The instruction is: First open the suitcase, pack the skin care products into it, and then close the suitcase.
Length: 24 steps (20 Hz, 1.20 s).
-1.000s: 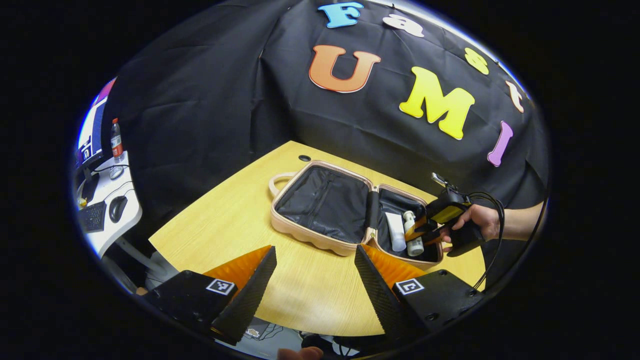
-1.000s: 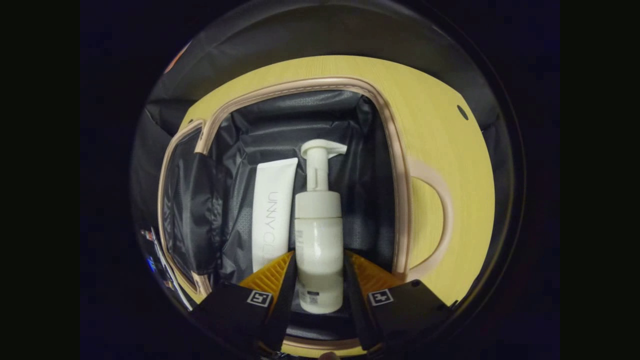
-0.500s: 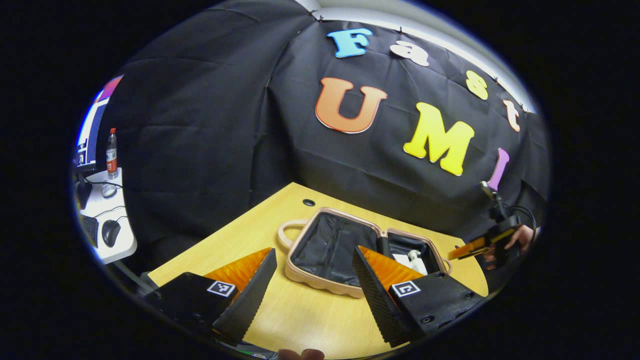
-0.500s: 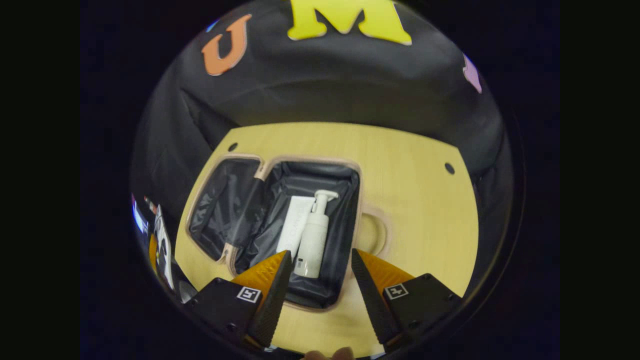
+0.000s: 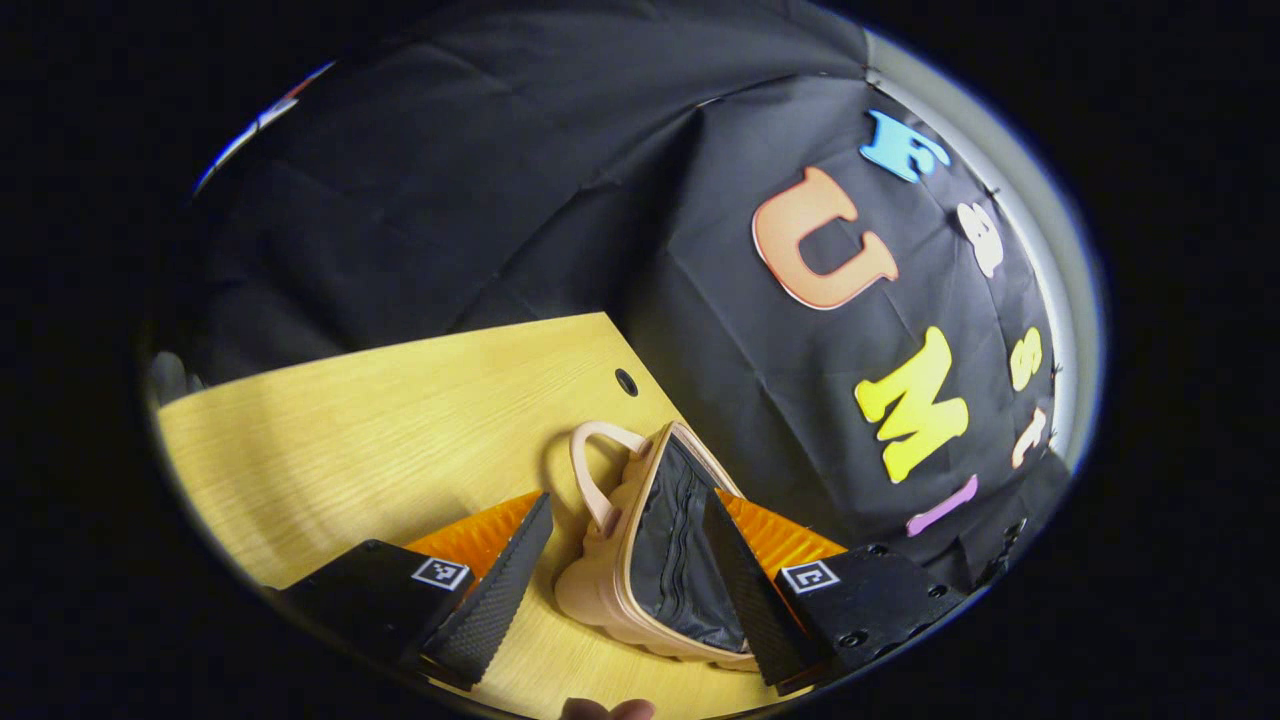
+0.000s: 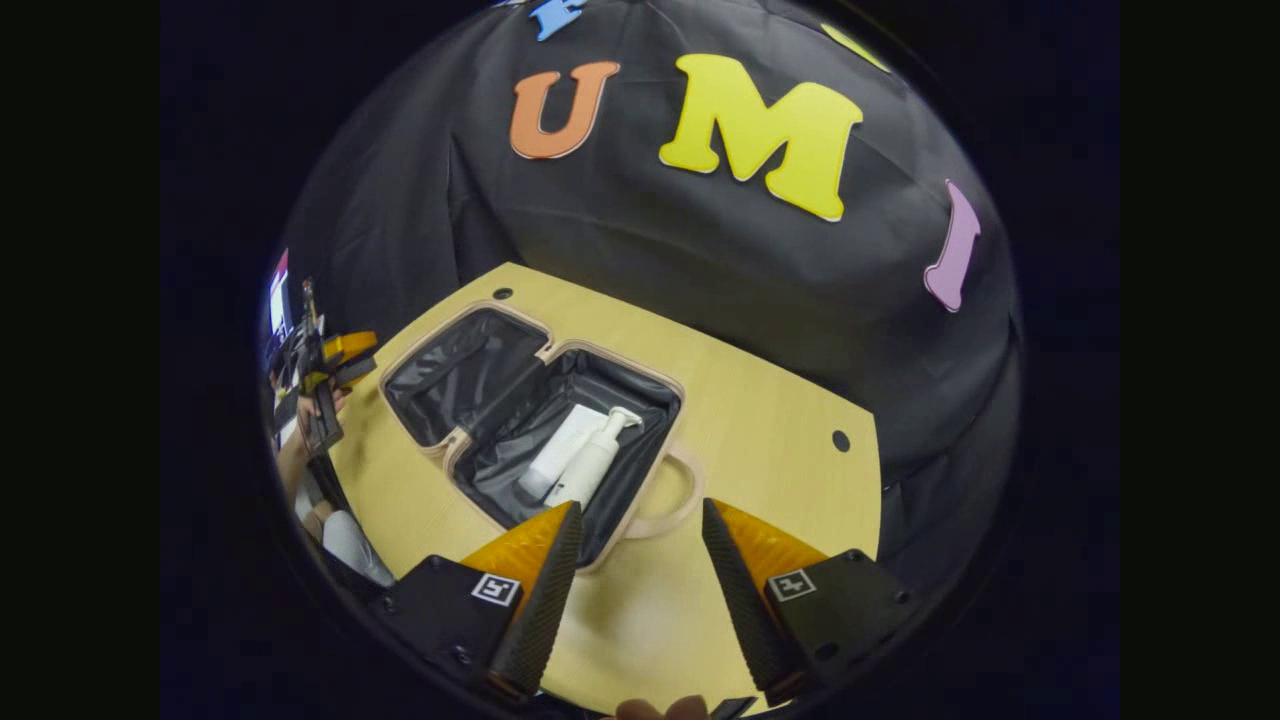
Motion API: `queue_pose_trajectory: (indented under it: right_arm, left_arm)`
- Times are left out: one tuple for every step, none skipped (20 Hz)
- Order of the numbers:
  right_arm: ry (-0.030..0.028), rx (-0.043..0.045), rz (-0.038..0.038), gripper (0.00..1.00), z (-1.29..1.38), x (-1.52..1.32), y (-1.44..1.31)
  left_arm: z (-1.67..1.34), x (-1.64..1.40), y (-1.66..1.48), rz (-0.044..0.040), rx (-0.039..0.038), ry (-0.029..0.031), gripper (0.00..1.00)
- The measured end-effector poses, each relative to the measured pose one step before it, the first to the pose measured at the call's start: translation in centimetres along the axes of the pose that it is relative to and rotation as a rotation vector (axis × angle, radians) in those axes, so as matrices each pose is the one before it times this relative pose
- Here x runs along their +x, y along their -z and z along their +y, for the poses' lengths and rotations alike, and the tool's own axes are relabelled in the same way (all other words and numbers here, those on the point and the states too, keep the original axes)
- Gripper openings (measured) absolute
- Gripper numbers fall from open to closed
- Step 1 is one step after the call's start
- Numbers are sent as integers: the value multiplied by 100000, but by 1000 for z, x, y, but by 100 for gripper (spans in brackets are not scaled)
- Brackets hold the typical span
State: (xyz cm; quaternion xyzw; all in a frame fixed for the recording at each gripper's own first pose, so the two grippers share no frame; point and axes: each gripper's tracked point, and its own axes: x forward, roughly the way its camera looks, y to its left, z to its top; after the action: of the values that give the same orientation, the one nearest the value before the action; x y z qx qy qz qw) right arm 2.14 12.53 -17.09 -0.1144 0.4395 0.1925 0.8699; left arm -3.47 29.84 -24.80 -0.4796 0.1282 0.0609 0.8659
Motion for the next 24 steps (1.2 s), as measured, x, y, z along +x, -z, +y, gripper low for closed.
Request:
queue_pose_trajectory:
  right_arm:
    - [-721,783,166,72,246,-244,186]
    - [-770,910,404,70,406,-1,141]
    - [-1561,820,467,70,541,17,132]
    - [-1273,252,230,70,534,50,-54]
    - [-180,-712,62,72,463,129,-272]
    - [-19,-816,-354,72,162,-76,-262]
    - [-145,-542,-580,72,241,-43,-141]
    - [-923,-440,-342,72,434,-99,-99]
    - [-812,-72,-336,70,317,-101,-104]
    - [-1197,187,-330,72,330,-87,-95]
    - [-880,272,-392,72,302,-65,-59]
    - [5,103,-417,72,-10,-110,-159]
    - [260,164,-549,72,-85,-182,-141]
    - [222,686,-832,72,-91,-216,-239]
    - [226,873,-768,72,-49,-187,-176]
    - [349,1100,-569,71,-290,-284,11]
    - [477,1051,-185,72,-375,-250,126]
    - [246,1376,-464,72,-120,-243,62]
    - [439,1275,-466,72,-196,-223,119]
    - [657,1594,-962,72,-376,-304,125]
    - [878,1409,-891,71,-385,-247,94]
    - [951,1522,-1092,72,-466,-259,32]
    - [1326,1777,-2176,72,-507,-303,-290]
    - [1901,1438,-2434,72,-816,-205,-207]
  left_arm:
    - [117,753,14,1323,-4085,1145,97]
    - [397,1043,175,1307,-3005,-320,96]
    - [727,931,295,1725,-1741,-1285,96]
    - [603,922,510,1881,-1548,-753,96]
    - [407,696,413,1887,-1911,-221,96]
    - [56,839,22,1540,-2761,168,95]
    - [153,634,175,1416,-2525,401,93]
    - [135,320,86,686,-2638,193,90]
    - [430,886,121,1128,-2216,-378,89]
    - [7,275,68,821,-2275,580,81]
    - [-335,779,145,588,-2154,943,79]
    - [-38,334,-25,672,-1396,160,71]
    - [298,482,55,975,-943,-988,68]
    - [11,468,329,1285,-678,-639,62]
    - [-77,166,46,1130,-807,163,55]
    - [-163,355,20,183,-813,-670,49]
    - [395,419,-76,180,78,-1851,32]
    - [149,366,221,897,282,-156,26]
    - [-153,-103,-105,-793,-701,467,16]
    - [-327,-18,-385,-2456,-1114,-464,11]
    - [-328,-254,-52,-1280,701,-26,9]
    - [-552,-292,-45,-1120,2384,-489,7]
    - [-1011,-244,-75,-1351,3167,419,6]
    - [-1353,-524,-376,-1383,3199,1630,6]
